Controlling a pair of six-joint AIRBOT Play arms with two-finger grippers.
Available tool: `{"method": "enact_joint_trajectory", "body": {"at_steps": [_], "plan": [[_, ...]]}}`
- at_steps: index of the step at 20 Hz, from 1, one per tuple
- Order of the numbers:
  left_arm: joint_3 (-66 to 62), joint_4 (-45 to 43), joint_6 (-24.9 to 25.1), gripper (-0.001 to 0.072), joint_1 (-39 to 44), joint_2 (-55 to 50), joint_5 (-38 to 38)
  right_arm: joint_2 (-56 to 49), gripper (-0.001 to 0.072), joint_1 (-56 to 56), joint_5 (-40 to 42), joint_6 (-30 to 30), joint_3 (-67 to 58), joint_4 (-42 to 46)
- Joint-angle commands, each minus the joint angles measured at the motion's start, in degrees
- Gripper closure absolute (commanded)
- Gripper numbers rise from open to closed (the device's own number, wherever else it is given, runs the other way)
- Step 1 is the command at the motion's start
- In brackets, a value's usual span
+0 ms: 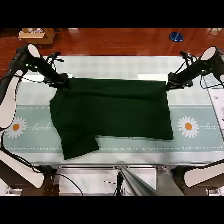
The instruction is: Fold the shirts.
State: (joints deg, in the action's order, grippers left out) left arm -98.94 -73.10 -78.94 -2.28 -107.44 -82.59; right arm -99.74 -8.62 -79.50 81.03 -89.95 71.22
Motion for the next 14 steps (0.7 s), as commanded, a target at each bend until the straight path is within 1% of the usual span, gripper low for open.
{"method": "enact_joint_trajectory", "body": {"at_steps": [1, 2, 5, 7, 9, 10, 12, 14], "plan": [[-0.24, -0.04, -0.68, 0.0211, -2.38, 2.03, -4.57, 1.44, 0.0418, -0.92, -8.41, -3.61, -0.09, 6.05], [-0.24, -0.04, -0.74, 0.021, -3.78, 3.3, -5.95, 2.67, 0.0418, -1.62, -11.34, -3.58, -0.09, 11.32], [0.22, -0.02, -1.77, 0.0211, -8.07, 7.85, -9.31, 6.84, 0.0418, -5.64, -14.58, 0.52, 0.37, 22.49], [4.15, -0.02, -1.6, 0.0211, -10.91, 12.68, -9.53, 11.23, 0.0419, -9.18, -13.66, 2.56, 4.33, 27.28], [13.77, -0.02, -0.83, 0.0211, -14.32, 19.1, -8.13, 17.33, 0.0428, -13.51, -9.6, 2.97, 13.0, 25.59], [21.03, 0.28, -0.9, 0.0211, -16.31, 23.23, -5.31, 20.9, 0.0434, -15.93, -5.81, 2.95, 18.86, 23.26], [37.13, 3.41, 0.98, 0.021, -19.89, 32.0, 0.0, 27.54, 0.0442, -20.31, 1.73, 2.64, 29.88, 16.85], [51.23, 3.67, 3.21, 0.0211, -22.56, 39.39, 1.77, 33.44, 0.0441, -23.58, 8.39, -0.92, 38.03, 8.81]]}}
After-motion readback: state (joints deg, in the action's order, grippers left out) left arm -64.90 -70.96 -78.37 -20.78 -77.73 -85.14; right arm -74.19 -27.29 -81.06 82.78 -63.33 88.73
